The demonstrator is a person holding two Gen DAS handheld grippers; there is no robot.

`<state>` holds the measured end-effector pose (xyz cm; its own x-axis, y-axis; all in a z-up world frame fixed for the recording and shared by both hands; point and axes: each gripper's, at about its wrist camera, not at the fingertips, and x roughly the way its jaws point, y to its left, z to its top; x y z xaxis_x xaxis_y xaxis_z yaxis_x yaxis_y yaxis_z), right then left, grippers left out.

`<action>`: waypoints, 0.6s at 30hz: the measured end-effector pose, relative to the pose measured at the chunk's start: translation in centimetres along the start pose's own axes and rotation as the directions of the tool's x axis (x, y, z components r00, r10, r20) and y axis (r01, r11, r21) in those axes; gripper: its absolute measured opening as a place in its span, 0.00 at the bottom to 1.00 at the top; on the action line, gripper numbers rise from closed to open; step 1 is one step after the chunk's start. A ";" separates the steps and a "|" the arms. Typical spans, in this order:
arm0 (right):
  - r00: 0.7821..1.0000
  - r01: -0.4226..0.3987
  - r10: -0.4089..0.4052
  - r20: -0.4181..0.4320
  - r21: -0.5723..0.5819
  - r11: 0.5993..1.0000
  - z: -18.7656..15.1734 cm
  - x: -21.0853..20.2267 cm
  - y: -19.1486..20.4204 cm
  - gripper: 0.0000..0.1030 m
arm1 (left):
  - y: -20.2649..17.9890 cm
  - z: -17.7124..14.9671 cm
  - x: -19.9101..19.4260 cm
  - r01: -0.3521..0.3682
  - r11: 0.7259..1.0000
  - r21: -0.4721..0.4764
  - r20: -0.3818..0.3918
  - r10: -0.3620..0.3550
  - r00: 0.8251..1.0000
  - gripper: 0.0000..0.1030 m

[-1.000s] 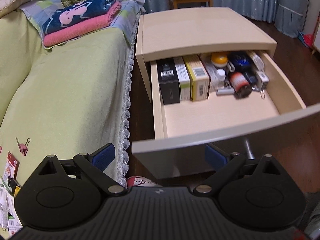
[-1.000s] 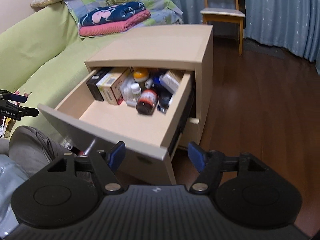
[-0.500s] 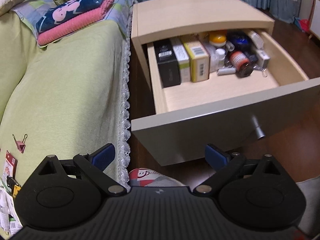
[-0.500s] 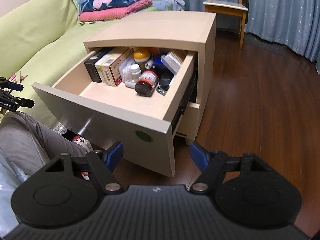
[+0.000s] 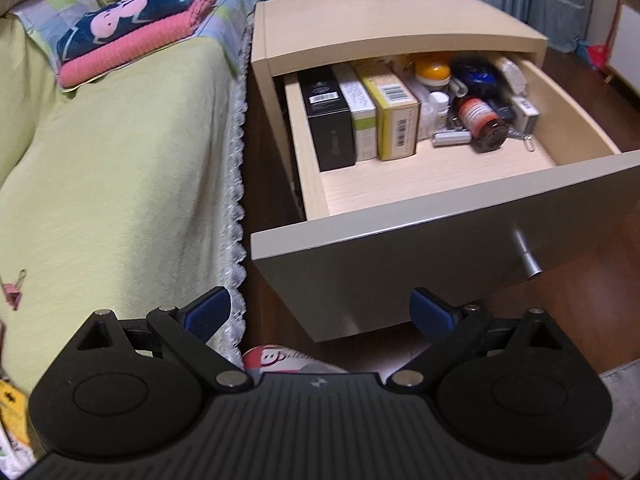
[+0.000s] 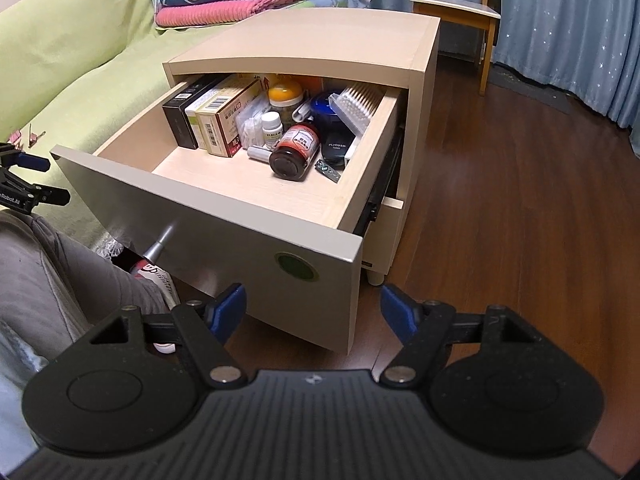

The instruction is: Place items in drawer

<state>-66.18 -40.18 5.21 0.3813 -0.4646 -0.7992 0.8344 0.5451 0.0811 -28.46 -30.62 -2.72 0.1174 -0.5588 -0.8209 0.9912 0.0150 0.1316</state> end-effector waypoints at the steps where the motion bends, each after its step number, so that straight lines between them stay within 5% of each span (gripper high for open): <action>1: 1.000 0.002 -0.002 0.000 -0.003 1.000 -0.1 0.1 0.1 0.69 | 0.1 -0.1 0.1 0.006 1.000 0.001 0.004 -0.006 1.000 0.92; 12: 1.000 0.012 -0.011 0.022 -0.036 0.999 0.2 0.7 0.5 0.67 | 0.1 0.2 0.8 0.010 1.000 0.029 0.029 -0.011 1.000 0.79; 18: 0.999 0.030 -0.028 0.033 -0.052 0.998 0.5 0.9 0.5 0.46 | 0.0 0.4 1.4 0.008 1.000 0.025 0.024 -0.009 1.000 0.66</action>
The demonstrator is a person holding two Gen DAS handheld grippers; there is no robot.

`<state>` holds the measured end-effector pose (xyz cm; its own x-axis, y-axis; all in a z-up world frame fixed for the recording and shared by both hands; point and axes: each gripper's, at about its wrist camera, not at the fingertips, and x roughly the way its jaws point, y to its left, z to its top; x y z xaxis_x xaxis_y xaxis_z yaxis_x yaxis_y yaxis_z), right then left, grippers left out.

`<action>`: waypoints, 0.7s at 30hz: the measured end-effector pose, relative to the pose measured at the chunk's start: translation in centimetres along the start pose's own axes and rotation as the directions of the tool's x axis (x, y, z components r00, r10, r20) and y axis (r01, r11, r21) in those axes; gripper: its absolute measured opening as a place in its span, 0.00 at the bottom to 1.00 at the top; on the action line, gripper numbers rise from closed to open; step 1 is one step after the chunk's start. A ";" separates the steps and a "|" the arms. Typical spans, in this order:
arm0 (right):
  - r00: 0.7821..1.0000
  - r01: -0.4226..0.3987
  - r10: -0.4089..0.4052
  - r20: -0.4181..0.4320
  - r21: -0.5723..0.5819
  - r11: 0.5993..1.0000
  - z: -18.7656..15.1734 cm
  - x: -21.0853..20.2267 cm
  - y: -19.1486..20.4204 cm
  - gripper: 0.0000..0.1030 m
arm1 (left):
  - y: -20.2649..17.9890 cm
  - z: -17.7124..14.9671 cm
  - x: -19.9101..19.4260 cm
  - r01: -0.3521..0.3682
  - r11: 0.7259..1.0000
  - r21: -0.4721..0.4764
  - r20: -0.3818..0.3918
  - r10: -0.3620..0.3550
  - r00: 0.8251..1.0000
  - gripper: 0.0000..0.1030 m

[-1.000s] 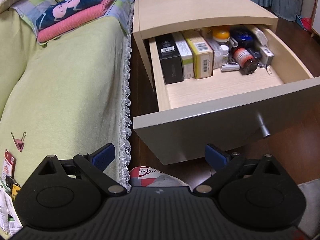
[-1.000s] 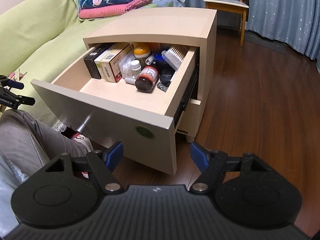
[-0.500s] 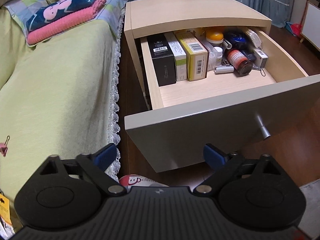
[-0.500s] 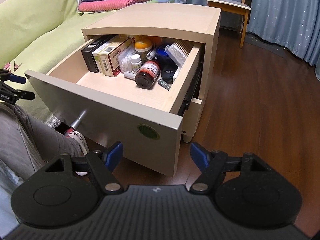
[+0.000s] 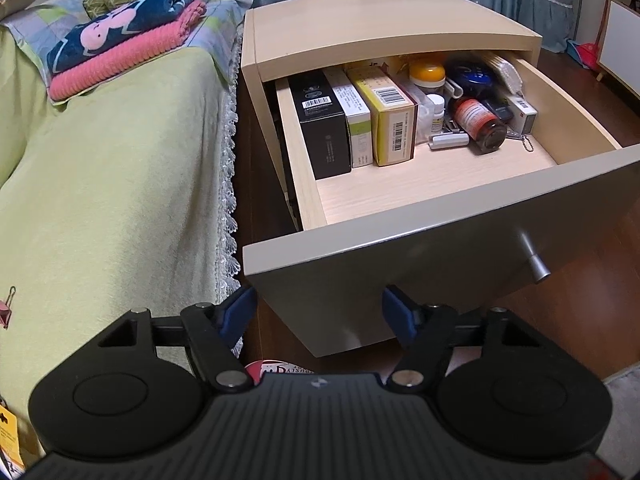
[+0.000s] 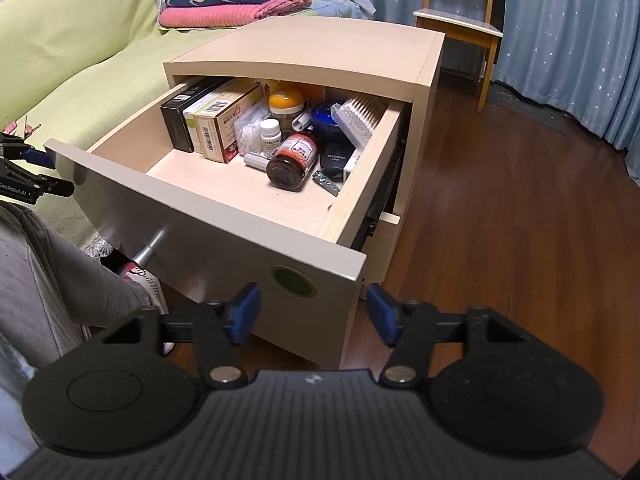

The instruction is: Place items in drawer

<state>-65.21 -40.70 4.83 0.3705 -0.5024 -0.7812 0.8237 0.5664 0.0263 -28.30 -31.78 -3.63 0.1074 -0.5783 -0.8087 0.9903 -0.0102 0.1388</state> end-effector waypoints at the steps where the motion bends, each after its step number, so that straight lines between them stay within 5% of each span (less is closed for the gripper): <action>1: 1.000 0.005 -0.005 0.000 -0.003 1.000 0.0 0.0 0.0 0.42 | 0.0 0.0 0.0 0.002 1.000 -0.001 0.000 -0.002 1.000 0.65; 21: 1.000 0.010 -0.010 0.008 0.003 1.000 0.7 0.6 -0.7 0.37 | -0.2 0.5 0.5 -0.001 1.000 0.007 -0.004 0.001 1.000 0.64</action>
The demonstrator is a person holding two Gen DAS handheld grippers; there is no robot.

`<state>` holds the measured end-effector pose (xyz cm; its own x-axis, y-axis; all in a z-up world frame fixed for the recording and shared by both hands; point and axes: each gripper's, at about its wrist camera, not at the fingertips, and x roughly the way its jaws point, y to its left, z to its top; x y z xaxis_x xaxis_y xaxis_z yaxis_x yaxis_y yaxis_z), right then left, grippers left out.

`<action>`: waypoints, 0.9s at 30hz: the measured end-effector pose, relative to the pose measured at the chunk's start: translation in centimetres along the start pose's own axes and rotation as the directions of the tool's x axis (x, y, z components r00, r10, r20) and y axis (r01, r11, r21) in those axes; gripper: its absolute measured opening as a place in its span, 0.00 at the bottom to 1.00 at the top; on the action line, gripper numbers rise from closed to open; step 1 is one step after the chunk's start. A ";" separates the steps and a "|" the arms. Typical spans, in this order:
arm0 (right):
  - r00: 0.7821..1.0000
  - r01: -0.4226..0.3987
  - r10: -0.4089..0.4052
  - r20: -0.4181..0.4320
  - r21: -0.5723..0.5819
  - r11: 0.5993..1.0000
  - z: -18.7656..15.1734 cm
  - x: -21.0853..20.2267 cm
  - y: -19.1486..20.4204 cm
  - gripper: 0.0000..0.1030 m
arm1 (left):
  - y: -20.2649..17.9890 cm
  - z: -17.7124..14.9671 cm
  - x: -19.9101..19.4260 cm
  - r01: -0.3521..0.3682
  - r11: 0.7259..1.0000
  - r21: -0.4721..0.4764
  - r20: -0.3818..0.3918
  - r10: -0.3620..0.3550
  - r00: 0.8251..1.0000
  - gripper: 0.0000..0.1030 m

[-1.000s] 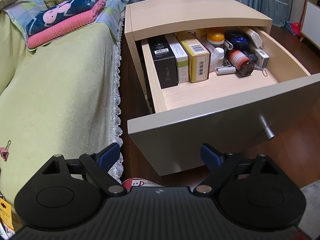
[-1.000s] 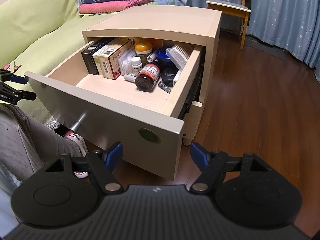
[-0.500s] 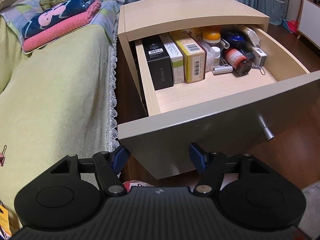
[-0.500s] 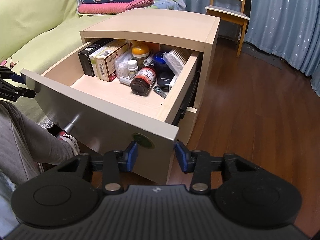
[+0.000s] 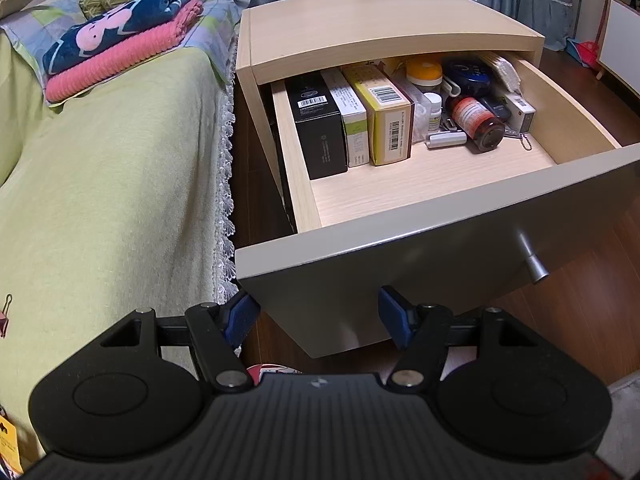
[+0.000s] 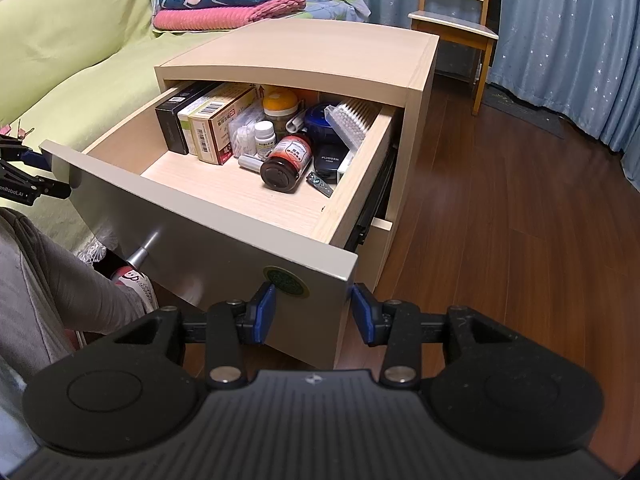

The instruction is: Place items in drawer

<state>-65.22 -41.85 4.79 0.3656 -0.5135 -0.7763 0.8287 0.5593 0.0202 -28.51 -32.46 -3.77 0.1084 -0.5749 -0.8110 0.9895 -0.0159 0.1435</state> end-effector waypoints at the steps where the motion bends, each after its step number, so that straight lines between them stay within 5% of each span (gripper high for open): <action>1: 1.000 0.000 0.000 0.000 0.001 1.000 0.1 0.1 0.0 0.37 | 0.0 0.0 0.0 -0.002 1.000 -0.001 0.000 0.002 1.000 0.64; 27: 1.000 0.023 -0.023 0.018 0.010 1.000 0.7 1.3 -0.3 0.37 | -0.2 -0.3 -0.2 -0.021 0.999 -0.029 0.004 0.021 1.000 0.64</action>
<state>-64.72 -43.16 4.26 0.3542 -0.5377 -0.7651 0.8408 0.5413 0.0088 -28.70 -32.16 -3.82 0.1292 -0.5780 -0.8057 0.9893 0.0197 0.1445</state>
